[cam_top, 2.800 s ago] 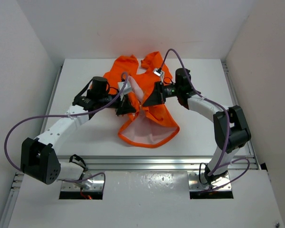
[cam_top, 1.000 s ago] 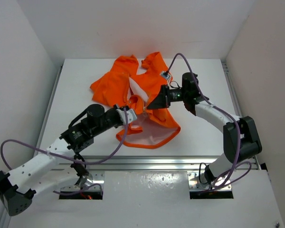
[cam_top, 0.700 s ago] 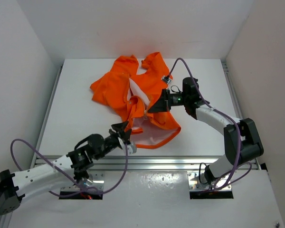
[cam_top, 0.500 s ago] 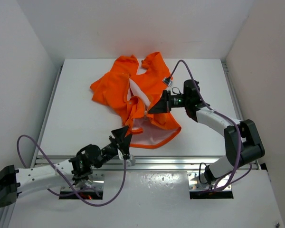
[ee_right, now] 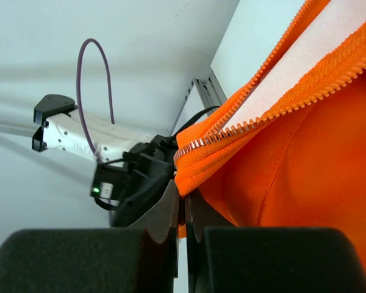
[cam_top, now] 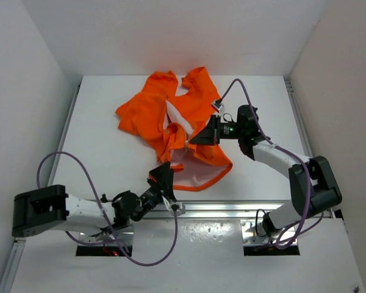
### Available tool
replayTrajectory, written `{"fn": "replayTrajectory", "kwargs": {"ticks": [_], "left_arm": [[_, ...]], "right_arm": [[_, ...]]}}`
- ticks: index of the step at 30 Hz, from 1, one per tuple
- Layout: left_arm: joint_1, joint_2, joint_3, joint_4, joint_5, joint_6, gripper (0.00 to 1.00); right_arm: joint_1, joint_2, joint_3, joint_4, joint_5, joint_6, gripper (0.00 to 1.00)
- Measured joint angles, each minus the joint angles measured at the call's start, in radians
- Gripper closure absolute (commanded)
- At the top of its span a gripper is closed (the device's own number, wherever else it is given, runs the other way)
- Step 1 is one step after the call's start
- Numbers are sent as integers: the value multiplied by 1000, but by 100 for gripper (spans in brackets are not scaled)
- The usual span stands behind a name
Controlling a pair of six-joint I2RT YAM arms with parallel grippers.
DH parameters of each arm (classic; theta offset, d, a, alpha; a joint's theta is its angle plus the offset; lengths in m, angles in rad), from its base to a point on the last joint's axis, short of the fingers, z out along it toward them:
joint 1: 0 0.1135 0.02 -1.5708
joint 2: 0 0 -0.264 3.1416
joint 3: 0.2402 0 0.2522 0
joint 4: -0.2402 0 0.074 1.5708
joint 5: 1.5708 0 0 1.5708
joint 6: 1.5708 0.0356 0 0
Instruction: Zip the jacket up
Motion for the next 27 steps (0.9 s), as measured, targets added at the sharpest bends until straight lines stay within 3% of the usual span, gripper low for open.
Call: {"fn": "replayTrajectory", "kwargs": {"ticks": [9,18,27], "left_arm": [[0,268,31,76,-72,58,49],[0,341,178,97,-148,104,49],[2,343,200,110,-161,127,49]], "right_arm": [[14,24,0,70,1,81,100],[31,27,-17,97,18,114,100],[32,36,-19,121,19,145,100]]}}
